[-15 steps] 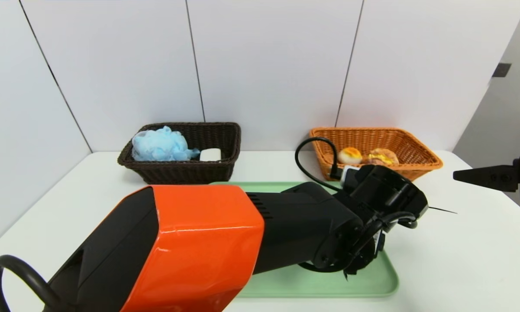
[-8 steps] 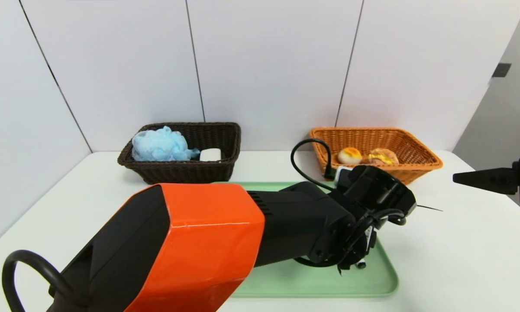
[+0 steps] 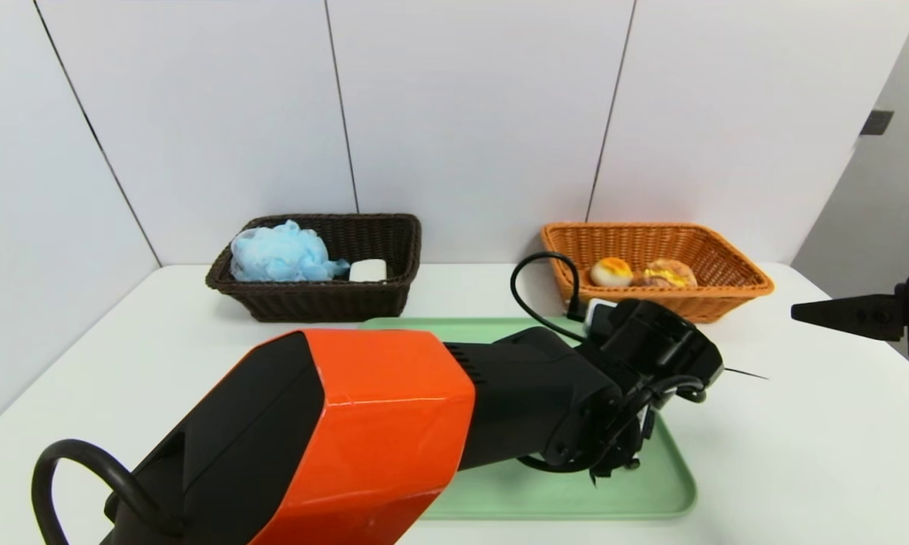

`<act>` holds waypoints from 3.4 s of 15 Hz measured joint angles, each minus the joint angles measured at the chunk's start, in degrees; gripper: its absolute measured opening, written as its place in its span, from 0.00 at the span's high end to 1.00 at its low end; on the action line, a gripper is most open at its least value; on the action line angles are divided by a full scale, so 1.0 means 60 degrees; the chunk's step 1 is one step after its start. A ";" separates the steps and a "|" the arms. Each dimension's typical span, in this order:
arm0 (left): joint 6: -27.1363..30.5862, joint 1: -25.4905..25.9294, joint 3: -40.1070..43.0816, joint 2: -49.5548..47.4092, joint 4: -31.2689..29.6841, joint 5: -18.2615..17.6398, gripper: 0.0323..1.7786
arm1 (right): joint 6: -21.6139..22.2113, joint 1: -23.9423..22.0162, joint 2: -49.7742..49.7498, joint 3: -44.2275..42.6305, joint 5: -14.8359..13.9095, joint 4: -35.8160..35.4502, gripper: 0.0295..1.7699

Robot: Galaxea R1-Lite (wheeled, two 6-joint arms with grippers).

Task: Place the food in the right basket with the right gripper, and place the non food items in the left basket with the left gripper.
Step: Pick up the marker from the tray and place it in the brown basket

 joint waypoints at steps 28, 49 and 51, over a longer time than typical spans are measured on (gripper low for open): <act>0.1764 0.1315 0.0018 -0.3596 0.1432 0.0630 0.93 | -0.0033 0.0004 0.0000 -0.0091 0.0004 -0.0030 0.04; 0.9236 0.6473 0.0142 -0.3202 0.0037 -0.3100 0.93 | -0.0120 0.0004 -0.0130 -0.0030 0.0041 -0.0012 0.04; 0.9230 0.6615 0.0138 -0.2733 -0.0177 -0.3105 0.93 | -0.0112 0.0004 -0.0130 -0.0004 0.0028 -0.0012 0.04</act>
